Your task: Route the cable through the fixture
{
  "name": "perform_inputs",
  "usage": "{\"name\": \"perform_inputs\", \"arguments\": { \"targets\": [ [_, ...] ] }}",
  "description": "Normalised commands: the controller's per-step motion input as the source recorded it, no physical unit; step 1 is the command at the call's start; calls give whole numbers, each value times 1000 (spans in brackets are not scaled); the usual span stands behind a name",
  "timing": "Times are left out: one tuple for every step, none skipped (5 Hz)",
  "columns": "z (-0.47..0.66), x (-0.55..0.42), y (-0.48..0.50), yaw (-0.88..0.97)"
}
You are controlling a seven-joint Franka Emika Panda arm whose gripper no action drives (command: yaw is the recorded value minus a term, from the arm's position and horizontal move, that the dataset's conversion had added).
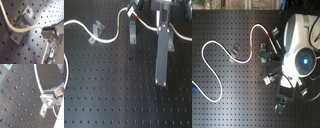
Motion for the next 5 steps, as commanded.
{"name": "perform_inputs", "arguments": {
  "targets": [
    [0,124,-68,577],
    [-46,79,-183,643],
    [-67,-82,-208,677],
    [-138,-83,-159,709],
    [-139,-110,-81,726]
  ]
}}
